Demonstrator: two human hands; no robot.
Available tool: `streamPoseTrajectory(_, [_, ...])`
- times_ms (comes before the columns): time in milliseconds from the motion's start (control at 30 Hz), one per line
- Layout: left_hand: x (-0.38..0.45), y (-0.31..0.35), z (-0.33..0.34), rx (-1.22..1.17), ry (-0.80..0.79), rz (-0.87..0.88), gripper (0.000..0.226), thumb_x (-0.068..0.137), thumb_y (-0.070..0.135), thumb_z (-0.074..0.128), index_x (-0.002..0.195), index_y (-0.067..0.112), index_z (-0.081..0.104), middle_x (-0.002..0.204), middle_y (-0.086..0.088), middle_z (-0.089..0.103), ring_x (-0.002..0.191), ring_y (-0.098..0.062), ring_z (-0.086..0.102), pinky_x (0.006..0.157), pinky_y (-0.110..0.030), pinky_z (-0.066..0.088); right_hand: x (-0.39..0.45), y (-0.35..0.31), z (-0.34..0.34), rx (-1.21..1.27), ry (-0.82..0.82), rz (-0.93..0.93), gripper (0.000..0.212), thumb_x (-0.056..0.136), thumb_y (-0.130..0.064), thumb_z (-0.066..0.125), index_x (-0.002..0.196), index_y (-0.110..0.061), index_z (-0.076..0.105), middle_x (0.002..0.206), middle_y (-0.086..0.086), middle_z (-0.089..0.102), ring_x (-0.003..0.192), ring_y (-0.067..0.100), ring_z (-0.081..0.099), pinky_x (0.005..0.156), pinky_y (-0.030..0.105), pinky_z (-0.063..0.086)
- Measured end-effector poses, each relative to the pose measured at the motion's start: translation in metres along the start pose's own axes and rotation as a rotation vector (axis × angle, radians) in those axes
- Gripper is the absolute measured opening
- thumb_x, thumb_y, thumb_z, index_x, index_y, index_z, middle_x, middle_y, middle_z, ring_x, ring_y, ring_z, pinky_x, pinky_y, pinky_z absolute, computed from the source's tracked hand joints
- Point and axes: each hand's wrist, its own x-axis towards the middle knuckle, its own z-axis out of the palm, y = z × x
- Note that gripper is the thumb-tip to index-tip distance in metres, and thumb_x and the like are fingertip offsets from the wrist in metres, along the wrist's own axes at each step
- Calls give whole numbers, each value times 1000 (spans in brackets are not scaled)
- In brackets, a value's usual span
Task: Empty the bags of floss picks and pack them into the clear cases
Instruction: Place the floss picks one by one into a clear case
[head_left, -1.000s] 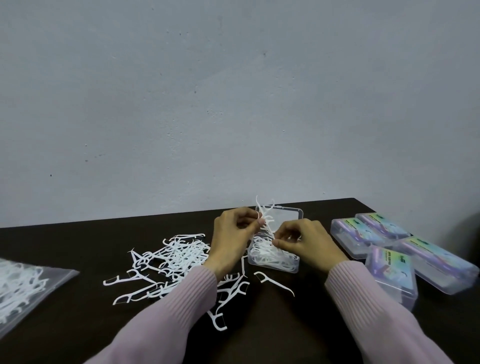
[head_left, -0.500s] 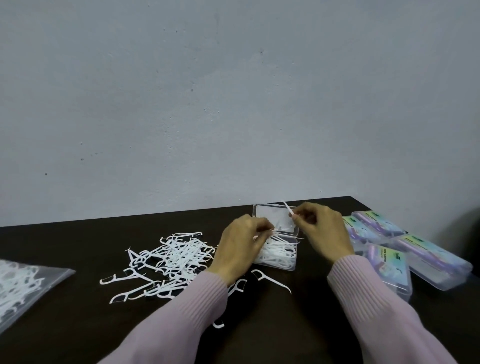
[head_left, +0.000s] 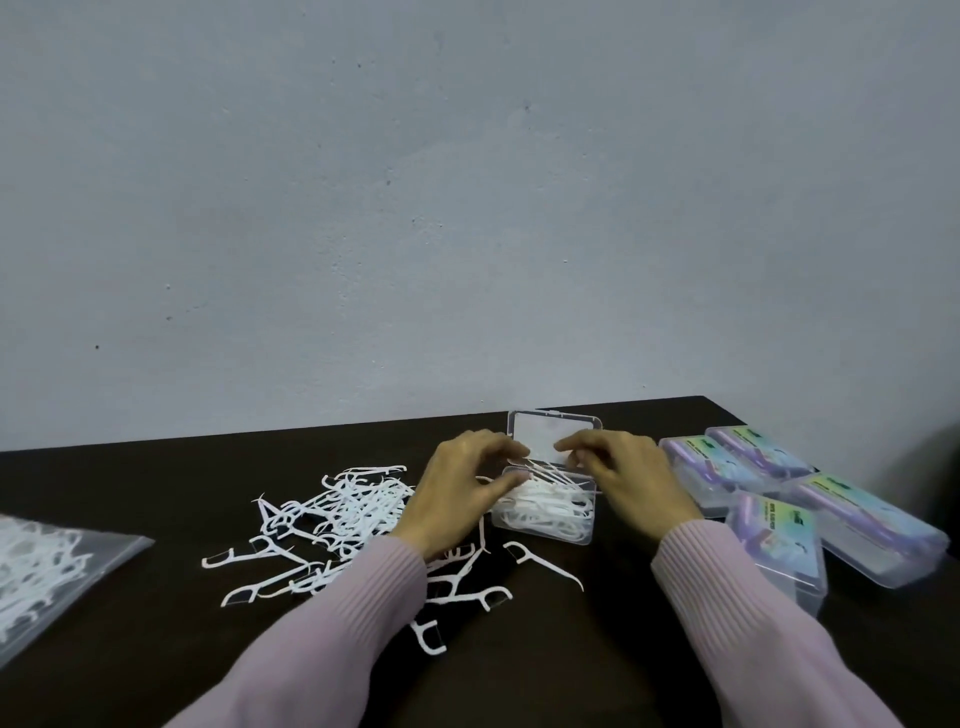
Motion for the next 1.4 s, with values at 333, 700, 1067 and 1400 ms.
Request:
streamPoseTrajectory(333, [-1, -13, -21, -1, -207, -127, 18, 81, 26, 72, 99, 27, 71, 97, 14, 68, 89, 1, 61, 78, -13, 49, 4, 8, -7, 20, -134, 138, 25, 77, -49, 67, 78, -29, 53, 79, -9, 55, 75, 5, 52, 62, 17, 39])
streamPoseTrajectory(700, [0, -9, -20, -81, -110, -169, 12, 78, 16, 75, 90, 20, 74, 90, 11, 71, 83, 1, 65, 78, -15, 52, 2, 6, -10, 31, -208, 8, 10, 79, -14, 72, 86, -20, 68, 81, -6, 65, 70, -1, 58, 56, 4, 44])
streamPoseTrajectory(1067, [6, -7, -31, -205, 53, -215, 7, 80, 16, 73, 86, 19, 74, 86, 9, 73, 82, 0, 67, 72, -12, 50, 1, 5, -22, 206, 12, 10, 12, 81, -11, 69, 86, -22, 69, 77, -10, 63, 64, 1, 53, 52, 0, 39])
streamPoseTrajectory(1400, [5, -1, -23, -332, 32, -235, 13, 75, 14, 77, 88, 14, 73, 86, 5, 73, 81, -4, 68, 71, -12, 50, 1, 3, -24, 268, 241, -12, 12, 81, -7, 69, 85, -19, 69, 80, -6, 65, 72, -2, 56, 60, -2, 41])
